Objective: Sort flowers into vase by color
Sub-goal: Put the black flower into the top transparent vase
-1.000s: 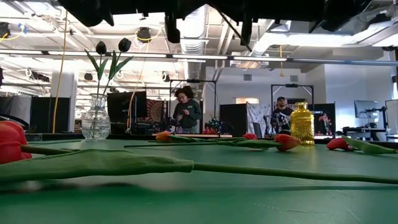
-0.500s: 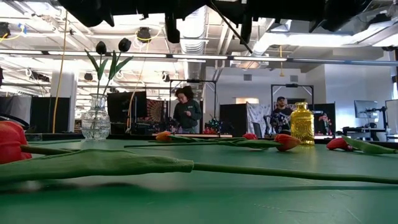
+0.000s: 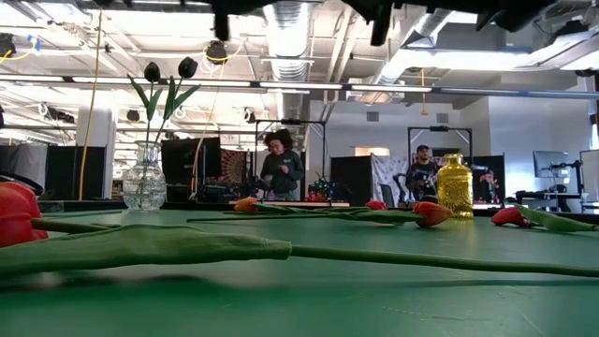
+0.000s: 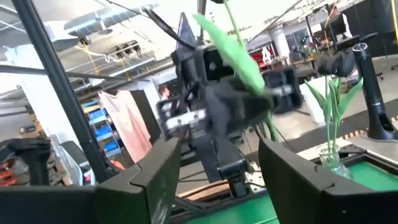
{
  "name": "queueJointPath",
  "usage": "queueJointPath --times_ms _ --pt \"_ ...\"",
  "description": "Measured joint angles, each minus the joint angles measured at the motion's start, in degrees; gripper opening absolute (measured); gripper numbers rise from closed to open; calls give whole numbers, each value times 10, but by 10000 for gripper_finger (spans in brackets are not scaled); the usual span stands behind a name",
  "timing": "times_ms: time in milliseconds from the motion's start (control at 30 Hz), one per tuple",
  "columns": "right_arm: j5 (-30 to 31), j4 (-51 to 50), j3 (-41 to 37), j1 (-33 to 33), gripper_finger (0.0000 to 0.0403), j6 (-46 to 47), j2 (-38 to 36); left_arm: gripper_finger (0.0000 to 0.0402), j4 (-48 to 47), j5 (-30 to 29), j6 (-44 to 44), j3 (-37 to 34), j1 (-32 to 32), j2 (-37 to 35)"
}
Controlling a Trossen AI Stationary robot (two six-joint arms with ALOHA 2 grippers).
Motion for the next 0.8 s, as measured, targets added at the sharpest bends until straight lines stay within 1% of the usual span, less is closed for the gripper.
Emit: queueJointPath --times_ms 167,300,400,533,633,700,800 --pt "0 -37 0 1 244 0 -13 2 -145 -61 18 0 10 -112" --pt "-7 -48 0 3 244 1 -12 2 -244 -133 42 0 10 -192" --pt "-9 -49 0 6 244 1 -10 2 -311 -197 57 0 10 -238" --pt "-9 -52 0 9 244 1 -10 2 -388 -276 61 0 10 -285" --pt "-9 -52 0 8 244 1 -10 2 -427 -326 74 -5 15 -310" --pt "-9 -52 0 8 244 1 -10 2 -445 -339 78 -9 24 -324" --pt "-9 -52 0 8 244 1 -10 2 -465 -342 74 -23 49 -341"
